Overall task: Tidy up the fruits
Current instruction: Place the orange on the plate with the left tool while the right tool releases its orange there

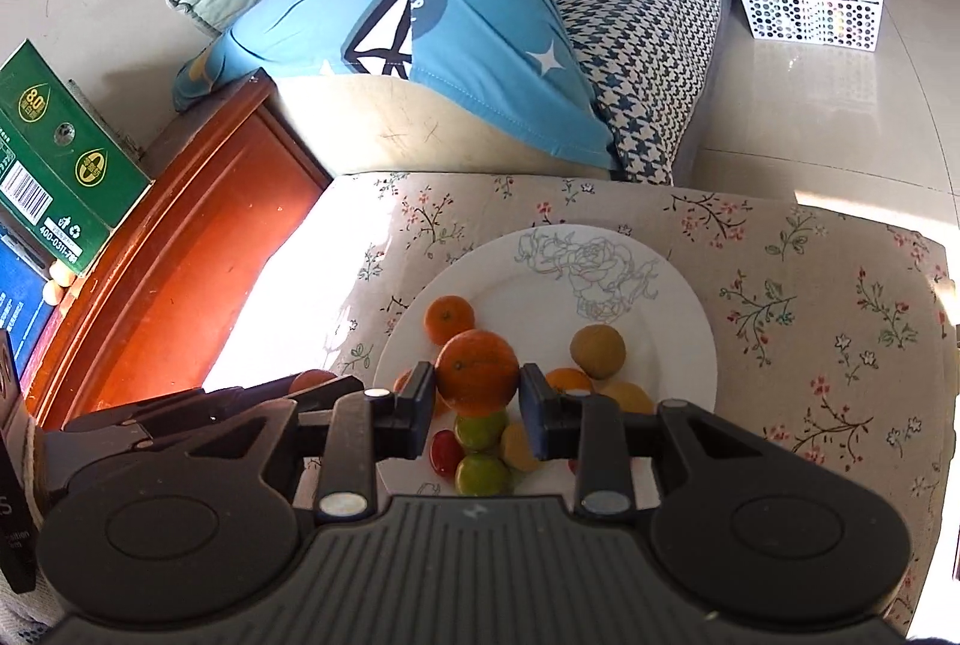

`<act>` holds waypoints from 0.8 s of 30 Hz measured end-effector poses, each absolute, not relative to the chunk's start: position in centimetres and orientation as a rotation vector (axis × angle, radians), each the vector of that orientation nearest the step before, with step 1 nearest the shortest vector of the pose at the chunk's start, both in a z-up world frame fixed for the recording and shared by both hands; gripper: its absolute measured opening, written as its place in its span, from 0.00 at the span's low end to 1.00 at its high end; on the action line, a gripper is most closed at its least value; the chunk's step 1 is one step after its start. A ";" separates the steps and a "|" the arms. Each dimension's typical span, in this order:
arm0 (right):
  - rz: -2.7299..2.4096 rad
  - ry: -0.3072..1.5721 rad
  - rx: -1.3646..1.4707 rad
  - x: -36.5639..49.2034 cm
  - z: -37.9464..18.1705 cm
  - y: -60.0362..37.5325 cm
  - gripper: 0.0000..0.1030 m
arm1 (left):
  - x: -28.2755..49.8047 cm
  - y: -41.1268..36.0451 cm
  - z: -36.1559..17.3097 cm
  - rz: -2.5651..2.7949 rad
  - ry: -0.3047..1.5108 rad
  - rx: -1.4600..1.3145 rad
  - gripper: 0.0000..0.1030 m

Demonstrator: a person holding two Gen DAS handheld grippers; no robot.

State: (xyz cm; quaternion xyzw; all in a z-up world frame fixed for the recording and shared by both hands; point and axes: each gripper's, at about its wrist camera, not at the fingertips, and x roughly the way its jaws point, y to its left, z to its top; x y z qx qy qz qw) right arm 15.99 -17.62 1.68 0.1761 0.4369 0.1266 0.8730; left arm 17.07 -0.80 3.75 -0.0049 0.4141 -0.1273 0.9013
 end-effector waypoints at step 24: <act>0.199 0.957 0.373 18.1 -0.6 -18.2 0.32 | 18.3 -3.9 2.5 -0.279 0.852 0.050 0.27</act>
